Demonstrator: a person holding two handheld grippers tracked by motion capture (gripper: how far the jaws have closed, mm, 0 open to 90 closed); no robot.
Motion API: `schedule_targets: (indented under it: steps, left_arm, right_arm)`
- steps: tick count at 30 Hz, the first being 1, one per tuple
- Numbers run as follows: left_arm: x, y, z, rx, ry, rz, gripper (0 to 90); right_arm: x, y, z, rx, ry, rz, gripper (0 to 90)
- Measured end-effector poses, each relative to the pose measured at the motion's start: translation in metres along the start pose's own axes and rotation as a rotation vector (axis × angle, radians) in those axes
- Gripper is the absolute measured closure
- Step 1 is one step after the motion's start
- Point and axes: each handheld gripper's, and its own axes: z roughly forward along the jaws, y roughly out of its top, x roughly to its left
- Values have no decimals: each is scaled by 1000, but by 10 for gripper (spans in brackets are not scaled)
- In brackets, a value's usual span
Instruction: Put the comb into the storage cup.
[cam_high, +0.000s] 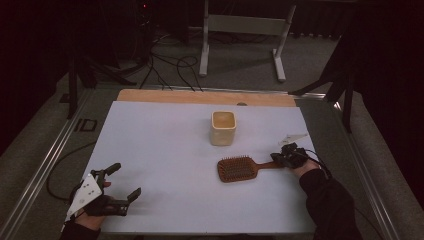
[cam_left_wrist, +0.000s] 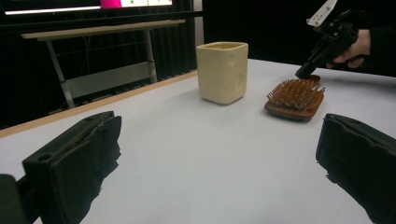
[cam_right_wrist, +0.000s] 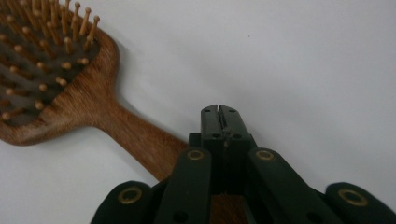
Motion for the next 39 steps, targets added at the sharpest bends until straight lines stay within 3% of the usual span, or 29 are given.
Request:
schedule_targets:
  steps: [10,25,39]
  left_arm:
    - [0,1,0,1,1,4,0]
    - [0,0,0,-1,-1,3,0]
    - [0,1,0,-3,0,3,0]
  right_arm:
    - [5,-11,-3,10,20,0,900]
    - [29,-25,-16,18,52,-30,900]
    - [50,-36,-24,16,80,-24,900]
